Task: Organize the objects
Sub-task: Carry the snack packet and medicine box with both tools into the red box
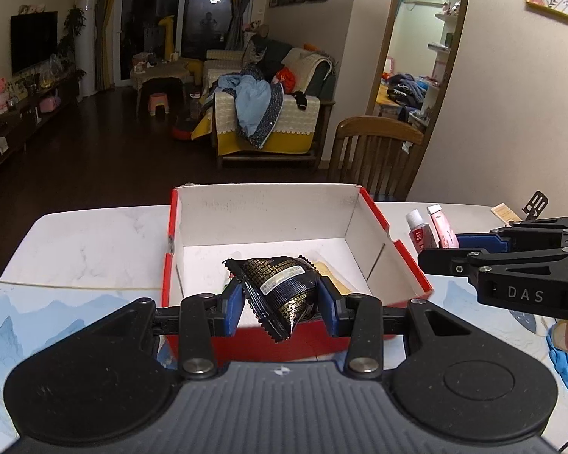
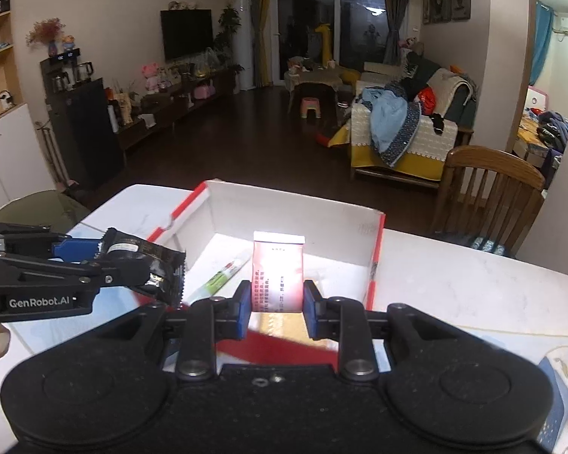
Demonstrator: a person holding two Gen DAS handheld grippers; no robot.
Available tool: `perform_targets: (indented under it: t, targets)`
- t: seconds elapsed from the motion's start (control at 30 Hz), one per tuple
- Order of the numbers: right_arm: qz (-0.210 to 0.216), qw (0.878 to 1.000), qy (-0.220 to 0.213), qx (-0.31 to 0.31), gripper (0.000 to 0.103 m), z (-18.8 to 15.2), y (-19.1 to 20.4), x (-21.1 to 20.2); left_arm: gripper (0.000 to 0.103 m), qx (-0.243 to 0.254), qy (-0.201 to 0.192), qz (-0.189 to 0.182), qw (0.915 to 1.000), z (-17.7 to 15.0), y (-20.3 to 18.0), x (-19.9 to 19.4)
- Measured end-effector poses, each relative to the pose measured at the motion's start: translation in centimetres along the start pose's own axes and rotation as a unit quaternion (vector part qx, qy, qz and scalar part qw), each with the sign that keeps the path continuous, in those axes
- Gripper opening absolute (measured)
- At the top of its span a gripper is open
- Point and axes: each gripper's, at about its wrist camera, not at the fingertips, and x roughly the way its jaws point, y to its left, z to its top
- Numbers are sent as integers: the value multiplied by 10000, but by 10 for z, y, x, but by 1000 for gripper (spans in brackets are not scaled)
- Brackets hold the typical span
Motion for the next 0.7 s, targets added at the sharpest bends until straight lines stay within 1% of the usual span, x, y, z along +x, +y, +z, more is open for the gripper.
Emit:
perform_targets:
  t: [0.13, 0.2, 0.33, 0.47, 0.7]
  targets:
    - [17, 9998, 141, 108, 27, 6, -12, 22, 40, 130, 31, 125, 9998, 11, 2, 22]
    - [24, 9996, 249, 112, 27, 8, -15, 34, 40, 207, 70, 203, 9996, 10, 2, 33]
    - [-97, 9991, 419, 37, 27, 7, -17, 55, 40, 433, 179, 409, 9981, 14, 0, 58]
    - [-71, 9979, 621, 172, 27, 6, -23, 78, 40, 442, 330, 498, 9972, 17, 1, 80]
    - [-14, 9958, 897, 196, 27, 2, -23, 110, 40, 464, 665, 697, 9943, 18, 6, 116]
